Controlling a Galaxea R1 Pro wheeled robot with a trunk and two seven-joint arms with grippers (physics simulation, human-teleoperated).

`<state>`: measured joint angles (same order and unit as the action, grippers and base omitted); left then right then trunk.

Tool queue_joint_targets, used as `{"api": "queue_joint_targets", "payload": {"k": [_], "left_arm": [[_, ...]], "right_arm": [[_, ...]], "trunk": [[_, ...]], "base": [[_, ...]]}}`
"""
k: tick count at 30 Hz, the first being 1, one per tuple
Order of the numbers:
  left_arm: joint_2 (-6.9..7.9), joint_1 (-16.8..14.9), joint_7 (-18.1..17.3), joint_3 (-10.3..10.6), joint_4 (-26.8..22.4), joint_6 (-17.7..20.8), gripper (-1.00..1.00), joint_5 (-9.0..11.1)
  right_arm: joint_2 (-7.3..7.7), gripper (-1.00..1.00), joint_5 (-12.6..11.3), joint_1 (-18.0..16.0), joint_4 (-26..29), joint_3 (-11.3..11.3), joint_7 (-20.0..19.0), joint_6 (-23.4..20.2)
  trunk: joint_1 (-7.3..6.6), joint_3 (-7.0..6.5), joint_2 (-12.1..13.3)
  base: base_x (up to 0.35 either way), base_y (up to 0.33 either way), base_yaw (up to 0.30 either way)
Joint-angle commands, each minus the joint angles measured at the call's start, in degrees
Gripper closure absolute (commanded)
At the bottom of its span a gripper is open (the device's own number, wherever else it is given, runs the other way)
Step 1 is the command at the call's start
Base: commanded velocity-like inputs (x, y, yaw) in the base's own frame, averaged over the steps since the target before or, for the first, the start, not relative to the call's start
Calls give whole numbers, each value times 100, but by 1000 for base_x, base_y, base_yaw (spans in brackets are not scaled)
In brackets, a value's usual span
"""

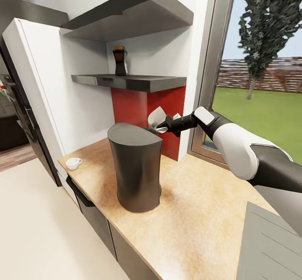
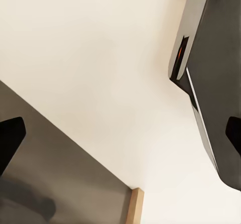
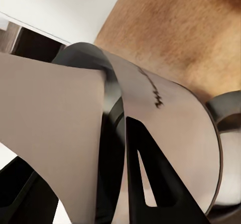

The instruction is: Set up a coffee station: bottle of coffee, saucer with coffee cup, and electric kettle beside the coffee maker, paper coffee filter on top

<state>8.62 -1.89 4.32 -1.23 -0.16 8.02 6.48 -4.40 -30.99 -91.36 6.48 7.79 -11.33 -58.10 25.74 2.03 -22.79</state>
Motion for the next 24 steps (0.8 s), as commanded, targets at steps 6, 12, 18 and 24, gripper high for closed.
{"api": "queue_joint_targets", "payload": {"k": [6,12,18,24], "left_arm": [[0,-5,11,-9,-2,17,-100,55],[0,-5,10,-9,-2,15,-100,55],[4,-5,8,-9,-2,16,-100,55],[8,-5,7,-9,-2,15,-100,55]], "right_arm": [[-8,100,67,-5,3,46,-25,-17],[-16,100,67,-5,3,47,-27,-14],[-29,100,67,-5,3,39,-27,-10],[-35,-100,65,-5,10,38,-27,-8]], "trunk": [[4,13,-13],[4,13,-13],[4,13,-13],[4,13,-13]], "base": [[4,0,0],[0,0,0],[0,0,0],[0,0,0]]}}
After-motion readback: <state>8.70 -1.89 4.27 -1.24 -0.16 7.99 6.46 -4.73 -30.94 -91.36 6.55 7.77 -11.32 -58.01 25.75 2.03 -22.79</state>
